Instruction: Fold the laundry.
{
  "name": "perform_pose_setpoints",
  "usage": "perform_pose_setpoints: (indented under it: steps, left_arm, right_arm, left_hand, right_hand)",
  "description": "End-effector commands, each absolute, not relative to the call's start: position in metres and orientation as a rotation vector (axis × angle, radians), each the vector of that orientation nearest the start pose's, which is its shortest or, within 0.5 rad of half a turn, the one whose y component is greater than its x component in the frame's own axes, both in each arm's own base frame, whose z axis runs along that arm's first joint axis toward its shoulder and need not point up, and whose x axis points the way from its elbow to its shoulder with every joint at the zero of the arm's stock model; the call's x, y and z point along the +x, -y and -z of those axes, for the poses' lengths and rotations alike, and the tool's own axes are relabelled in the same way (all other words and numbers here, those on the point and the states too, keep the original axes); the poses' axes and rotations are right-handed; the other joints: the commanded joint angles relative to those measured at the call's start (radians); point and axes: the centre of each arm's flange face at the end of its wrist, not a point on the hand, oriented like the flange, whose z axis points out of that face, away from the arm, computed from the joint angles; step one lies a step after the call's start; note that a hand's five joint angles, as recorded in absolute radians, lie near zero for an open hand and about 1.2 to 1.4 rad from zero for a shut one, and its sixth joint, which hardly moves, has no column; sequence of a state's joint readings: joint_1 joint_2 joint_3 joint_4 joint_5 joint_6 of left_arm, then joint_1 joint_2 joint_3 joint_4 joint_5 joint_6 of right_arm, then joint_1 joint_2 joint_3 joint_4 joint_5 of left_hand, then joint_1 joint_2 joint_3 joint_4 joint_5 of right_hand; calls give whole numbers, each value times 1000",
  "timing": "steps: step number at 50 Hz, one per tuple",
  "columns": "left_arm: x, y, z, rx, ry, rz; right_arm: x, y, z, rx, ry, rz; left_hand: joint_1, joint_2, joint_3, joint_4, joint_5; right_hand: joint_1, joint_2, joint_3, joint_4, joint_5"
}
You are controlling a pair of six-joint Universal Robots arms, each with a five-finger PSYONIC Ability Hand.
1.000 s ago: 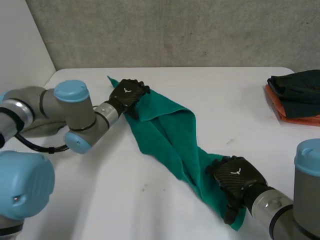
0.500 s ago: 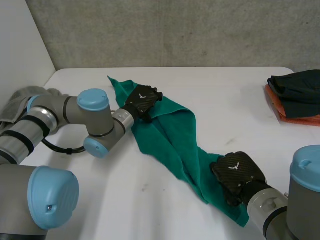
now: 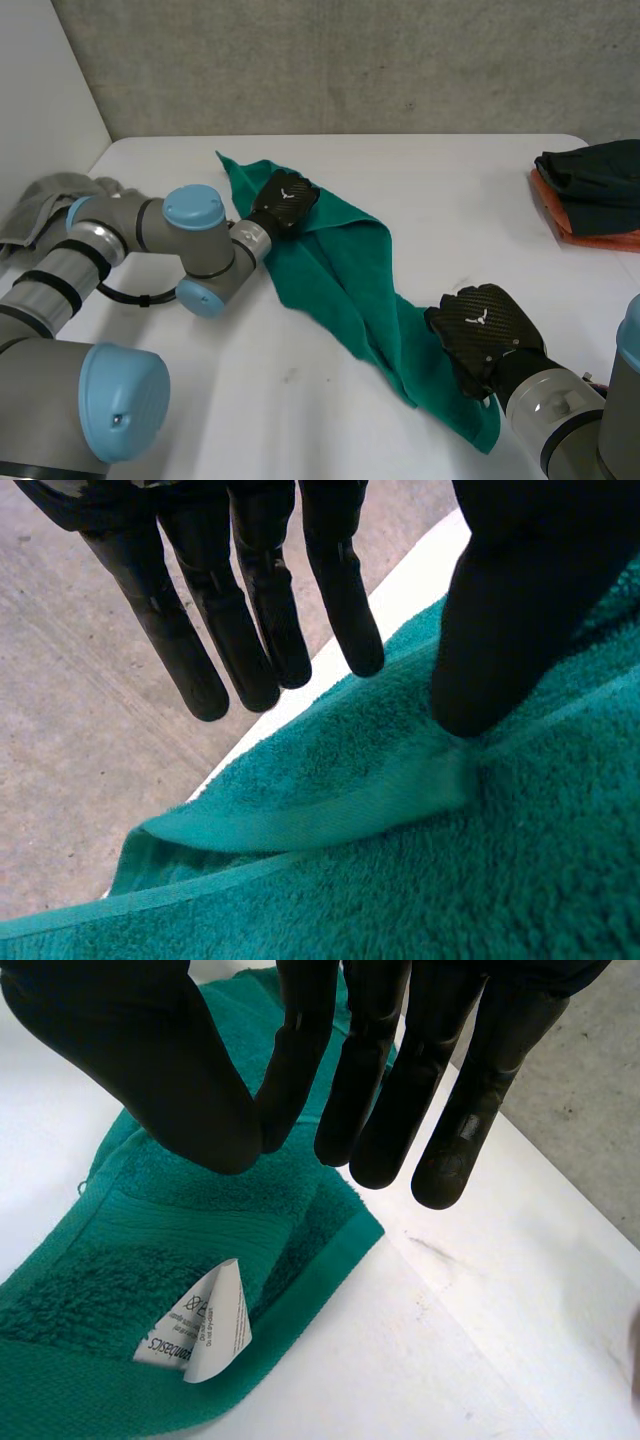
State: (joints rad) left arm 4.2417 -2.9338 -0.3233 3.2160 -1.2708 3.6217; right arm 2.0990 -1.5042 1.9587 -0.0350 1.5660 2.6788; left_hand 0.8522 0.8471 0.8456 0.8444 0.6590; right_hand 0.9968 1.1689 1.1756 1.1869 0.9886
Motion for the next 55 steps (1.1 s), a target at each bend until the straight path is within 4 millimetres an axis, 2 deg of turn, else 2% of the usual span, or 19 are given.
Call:
perform_pose_setpoints:
  steps: [1,8,9,11,14,15,17,19,26,30,31,32,33,37,41,48,51,53,55]
  left_arm:
    - [-386,402,-86,1443,-1933,2294]
    - [-397,392,-91,1418,-1870,2306]
    - [-397,392,-95,1403,-1860,2311]
    - [-395,393,-116,1353,-1814,2348]
    - [-390,389,-143,1311,-1756,2402]
    - [-389,388,-150,1296,-1734,2421]
    - [-386,385,-167,1263,-1673,2472]
    - [-384,382,-175,1249,-1645,2494]
    - [-375,364,-176,1277,-1724,2440]
    - [-370,346,-167,1322,-1810,2370]
    - [-368,343,-163,1331,-1827,2353]
    - [-368,340,-160,1338,-1842,2342]
    - [-366,333,-153,1358,-1875,2313]
    - [-366,319,-156,1380,-1892,2302]
    - [-362,314,-155,1369,-1919,2282]
    - [-358,314,-160,1335,-1922,2275]
    - [-357,315,-159,1328,-1935,2274]
    - [-357,315,-160,1318,-1945,2280]
    - [-357,316,-161,1300,-1964,2296]
  right_arm:
    - [244,156,-186,-1244,-2282,1689]
    - [245,161,-187,-1224,-2264,1686]
    - [243,163,-186,-1216,-2273,1683]
    - [239,170,-186,-1188,-2296,1689]
    - [233,181,-186,-1145,-2325,1692]
    - [231,184,-186,-1136,-2330,1687]
    - [230,188,-187,-1125,-2329,1690]
    - [228,193,-189,-1103,-2329,1684]
    - [221,206,-187,-931,-2410,1583]
    - [222,199,-179,-920,-2435,1462]
    - [222,197,-177,-922,-2434,1443]
    - [223,195,-173,-924,-2440,1410]
    - [222,195,-171,-924,-2446,1400]
    - [224,189,-161,-937,-2461,1343]
    - [228,188,-149,-953,-2460,1317]
    - [237,192,-135,-979,-2449,1393]
    - [238,198,-127,-987,-2475,1440]
    - [239,204,-128,-973,-2469,1494]
    - [240,207,-132,-969,-2446,1535]
  left_hand:
    - [543,548,549,551,562]
    - [544,549,551,552,563]
    - [544,549,551,552,563]
    - [544,549,551,552,563]
    - [544,549,551,552,563]
    - [544,549,551,552,563]
    - [544,549,551,552,563]
    - [544,549,551,552,563]
    - [544,549,551,552,563]
    - [544,549,551,552,563]
    - [422,428,429,430,441]
    - [101,107,108,109,120]
    - [-434,-429,-427,-426,-415]
    - [-430,-425,-424,-422,-412]
    - [-433,-428,-427,-425,-414]
    - [-436,-431,-430,-428,-417]
    - [-439,-434,-432,-431,-420]
    - [-439,-434,-432,-431,-420]
    - [-439,-434,-432,-431,-420]
  right_hand:
    - [399,227,221,209,233]
    - [399,227,221,209,233]
    - [399,227,221,209,233]
    - [383,211,204,193,217]
    - [-141,-313,-319,-331,-307]
    - [-570,-742,-749,-760,-736]
    - [-744,-916,-923,-934,-910]
    - [-822,-994,-1001,-1012,-989]
    - [-822,-994,-1001,-1012,-989]
    - [-822,-994,-1001,-1012,-989]
    - [-822,-994,-1001,-1012,-989]
    - [-822,-994,-1001,-1012,-989]
    - [-822,-994,-1001,-1012,-989]
    - [-822,-994,-1001,-1012,-989]
    - [-822,-994,-1001,-1012,-989]
    - [-798,-970,-977,-988,-964]
    - [-171,-344,-350,-361,-338]
    - [396,224,218,206,230]
    - [399,227,221,209,233]
